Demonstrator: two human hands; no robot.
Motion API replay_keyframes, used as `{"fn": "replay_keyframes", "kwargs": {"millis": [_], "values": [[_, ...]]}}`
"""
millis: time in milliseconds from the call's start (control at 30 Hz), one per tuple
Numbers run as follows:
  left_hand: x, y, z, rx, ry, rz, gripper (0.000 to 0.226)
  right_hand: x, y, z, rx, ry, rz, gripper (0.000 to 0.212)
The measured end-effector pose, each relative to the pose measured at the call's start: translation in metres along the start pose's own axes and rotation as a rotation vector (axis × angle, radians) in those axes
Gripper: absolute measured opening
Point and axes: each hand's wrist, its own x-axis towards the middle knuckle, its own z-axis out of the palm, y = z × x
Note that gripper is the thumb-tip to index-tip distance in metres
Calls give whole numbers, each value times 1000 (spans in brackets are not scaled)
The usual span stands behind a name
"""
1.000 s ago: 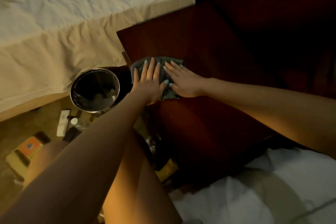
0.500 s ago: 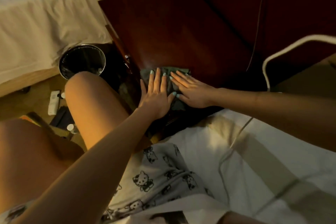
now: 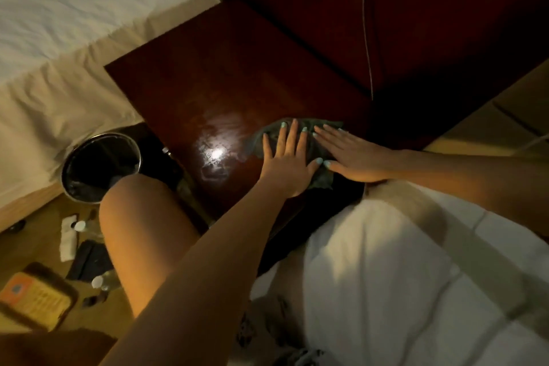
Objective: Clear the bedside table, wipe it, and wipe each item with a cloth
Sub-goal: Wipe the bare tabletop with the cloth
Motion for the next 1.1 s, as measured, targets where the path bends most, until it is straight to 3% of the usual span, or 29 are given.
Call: {"fn": "replay_keyframes", "kwargs": {"millis": [200,433,1100], "values": [[88,10,-31,24,-26,83,72,29,63,-24,83,29,114,67],[164,-26,-68,37,-36,76,68,92,87,-70,242,65,178,66],[308,-257,-163,38,94,-99,62,348,53,-214,107,250,89,59]]}}
